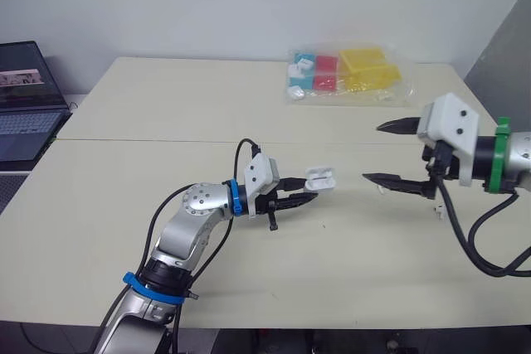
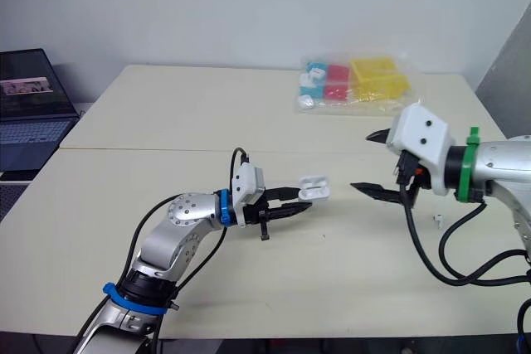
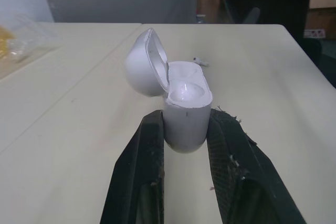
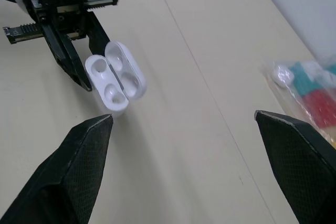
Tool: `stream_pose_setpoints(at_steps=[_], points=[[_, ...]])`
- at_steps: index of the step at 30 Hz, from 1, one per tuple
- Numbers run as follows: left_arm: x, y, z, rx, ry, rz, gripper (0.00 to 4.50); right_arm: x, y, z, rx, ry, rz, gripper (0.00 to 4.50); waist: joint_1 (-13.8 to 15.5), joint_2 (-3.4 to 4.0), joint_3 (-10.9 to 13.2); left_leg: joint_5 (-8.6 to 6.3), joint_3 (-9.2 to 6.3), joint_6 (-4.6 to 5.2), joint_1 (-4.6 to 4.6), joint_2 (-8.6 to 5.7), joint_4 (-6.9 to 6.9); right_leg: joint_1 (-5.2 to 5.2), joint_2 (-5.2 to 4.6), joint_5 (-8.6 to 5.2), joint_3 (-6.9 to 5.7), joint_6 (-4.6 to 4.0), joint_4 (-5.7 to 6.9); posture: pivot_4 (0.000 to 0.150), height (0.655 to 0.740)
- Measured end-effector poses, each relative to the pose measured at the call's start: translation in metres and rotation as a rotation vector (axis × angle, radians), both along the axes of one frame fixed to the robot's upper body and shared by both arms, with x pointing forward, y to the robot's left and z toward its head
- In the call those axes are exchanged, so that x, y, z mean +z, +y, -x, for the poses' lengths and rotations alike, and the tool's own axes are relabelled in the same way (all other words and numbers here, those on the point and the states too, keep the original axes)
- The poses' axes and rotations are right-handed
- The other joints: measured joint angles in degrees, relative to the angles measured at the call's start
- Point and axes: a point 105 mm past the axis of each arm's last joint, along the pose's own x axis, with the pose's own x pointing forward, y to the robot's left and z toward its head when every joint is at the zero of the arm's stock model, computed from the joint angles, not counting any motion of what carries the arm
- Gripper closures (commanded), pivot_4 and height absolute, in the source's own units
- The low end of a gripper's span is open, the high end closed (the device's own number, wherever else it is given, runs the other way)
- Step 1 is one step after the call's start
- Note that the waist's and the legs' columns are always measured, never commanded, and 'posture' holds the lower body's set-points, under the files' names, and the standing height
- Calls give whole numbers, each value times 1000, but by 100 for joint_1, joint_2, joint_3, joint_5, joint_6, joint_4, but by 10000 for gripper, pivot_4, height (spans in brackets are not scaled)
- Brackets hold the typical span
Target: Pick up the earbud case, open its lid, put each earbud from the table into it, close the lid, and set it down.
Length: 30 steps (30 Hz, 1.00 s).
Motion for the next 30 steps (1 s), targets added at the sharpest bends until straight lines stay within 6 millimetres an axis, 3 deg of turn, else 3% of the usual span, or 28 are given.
stream_pose_setpoints(at_steps=[4,7,12,17,24,30], points=[[3,2,-1,16,-7,11,37184,-13,-25,10,-125,80,-24,0,21,-1,0,0,24,0,0,-1,-2,0,2,0,1,2,-4,1500,7400],[1,8,-1,27,0,5,37184,-43,-55,27,-282,189,-28,0,107,-1,-1,0,42,0,-4,1,-4,-2,-1,-1,6,3,-7,1500,7400],[1,9,0,18,-3,4,37184,-59,-80,36,-475,162,-53,0,82,-2,0,0,60,0,15,-2,-1,-3,1,16,47,31,-6,1500,7400],[-3,11,2,17,8,4,37184,-89,-99,45,-656,204,-159,0,60,-14,-4,0,71,0,35,-1,1,5,5,20,66,38,-3,1500,7400],[-6,8,6,-1,7,7,37184,-110,-114,32,-832,255,-230,0,-21,-15,-4,-1,72,0,39,-3,-3,8,6,23,71,40,-9,1500,7400],[-8,5,9,-20,8,0,37184,-129,-123,5,-906,276,-253,0,-30,-15,-4,-1,74,1,36,-6,-6,5,11,22,71,39,-11,1500,7400]])
